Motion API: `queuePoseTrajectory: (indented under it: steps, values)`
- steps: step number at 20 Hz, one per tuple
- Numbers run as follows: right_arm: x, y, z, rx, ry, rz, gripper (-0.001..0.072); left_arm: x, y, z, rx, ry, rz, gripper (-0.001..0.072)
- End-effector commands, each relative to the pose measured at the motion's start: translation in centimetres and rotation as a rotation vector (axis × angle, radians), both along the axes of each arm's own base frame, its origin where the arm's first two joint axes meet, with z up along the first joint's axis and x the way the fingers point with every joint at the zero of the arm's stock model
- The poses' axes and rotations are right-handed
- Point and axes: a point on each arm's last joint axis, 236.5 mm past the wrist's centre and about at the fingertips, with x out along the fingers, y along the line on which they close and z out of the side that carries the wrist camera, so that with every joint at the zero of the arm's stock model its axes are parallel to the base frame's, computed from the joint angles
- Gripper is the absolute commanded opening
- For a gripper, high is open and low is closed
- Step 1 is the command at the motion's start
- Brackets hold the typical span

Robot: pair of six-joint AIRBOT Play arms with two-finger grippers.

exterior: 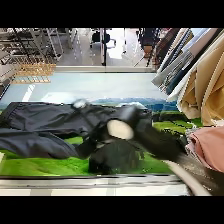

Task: Fold the clothes and pants, and hang the long-sleeved shirts on hangers.

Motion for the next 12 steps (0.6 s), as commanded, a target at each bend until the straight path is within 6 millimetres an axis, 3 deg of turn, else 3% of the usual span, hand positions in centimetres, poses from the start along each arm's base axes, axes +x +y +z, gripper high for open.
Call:
queuePoseTrajectory:
  steps: [1,2,3,4,5,6,7,8,10,12]
  values:
    - [5.4,-3.5,12.0,0.241,-0.403,-0.175,0.0063,-1.3,-2.1,-1.8,0.034,0.146,-0.113,0.001]
    - [8.8,-4.3,12.6,0.263,-0.461,-0.238,0.0169,-0.8,-3.0,-1.9,0.031,0.157,-0.136,0.0011]
    - [13.0,-5.9,11.7,0.253,-0.487,-0.316,0.0276,-0.2,-3.7,-1.9,0.024,0.159,-0.15,0.0012]
    - [17.0,-8.4,9.5,0.203,-0.471,-0.402,0.0375,0.4,-4.6,-1.9,0.025,0.159,-0.175,0.0014]
    - [20.8,-12.0,5.8,0.127,-0.407,-0.497,0.043,0.9,-5.4,-1.9,0.023,0.161,-0.198,0.0018]
    - [22.9,-15.6,1.7,0.05,-0.298,-0.577,0.0442,1.3,-6.0,-1.9,0.024,0.161,-0.214,0.0099]
    - [23.2,-19.3,-3.0,-0.041,-0.145,-0.621,0.0441,1.6,-6.4,-1.9,0.026,0.161,-0.227,0.03]
    - [21.7,-21.7,-6.7,-0.11,-0.002,-0.601,0.044,1.8,-6.6,-1.9,0.026,0.161,-0.232,0.0466]
    - [16.4,-23.9,-11.8,-0.175,0.221,-0.514,0.044,1.2,-6.0,-1.9,0.034,0.171,-0.222,0.0492]
    - [11.1,-25.1,-15.0,-0.21,0.313,-0.509,0.0441,-1.1,-4.0,-2.7,0.046,0.242,-0.161,0.0488]
